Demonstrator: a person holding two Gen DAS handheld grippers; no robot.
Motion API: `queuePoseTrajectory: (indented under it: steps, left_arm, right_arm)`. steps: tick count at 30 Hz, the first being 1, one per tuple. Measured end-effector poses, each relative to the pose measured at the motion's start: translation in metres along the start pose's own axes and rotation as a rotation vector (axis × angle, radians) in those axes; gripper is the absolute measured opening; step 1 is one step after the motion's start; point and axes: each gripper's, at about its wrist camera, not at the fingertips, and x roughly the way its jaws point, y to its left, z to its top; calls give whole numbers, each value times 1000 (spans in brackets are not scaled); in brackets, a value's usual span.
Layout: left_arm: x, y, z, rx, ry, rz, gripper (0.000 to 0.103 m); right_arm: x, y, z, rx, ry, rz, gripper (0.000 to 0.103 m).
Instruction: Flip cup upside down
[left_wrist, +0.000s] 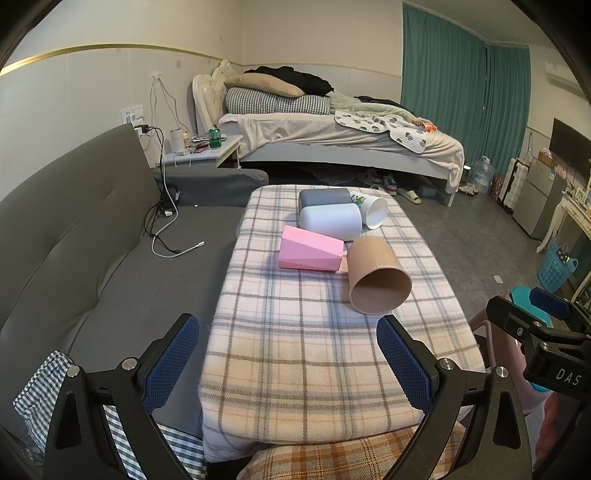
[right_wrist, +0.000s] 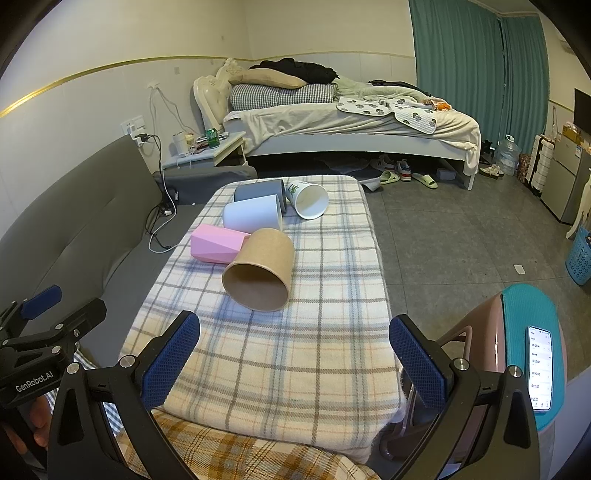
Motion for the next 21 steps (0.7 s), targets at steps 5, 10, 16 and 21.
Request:
queuePoseTrajectory:
  steps: [5,10,16,21]
  left_arm:
    - [0,0,-1,0,0,0,100]
    - [1,-4,-1,0,2,1,100]
    - [1,-4,-1,0,3,0,100]
    - [2,-5,-2,1,5,0,100]
  right_arm:
    - [0,0,0,1,0,1,103]
    - [0,0,0,1,1,1,103]
    - [0,1,0,1,-1,1,103]
    - [0,1,0,-1,-1,1,103]
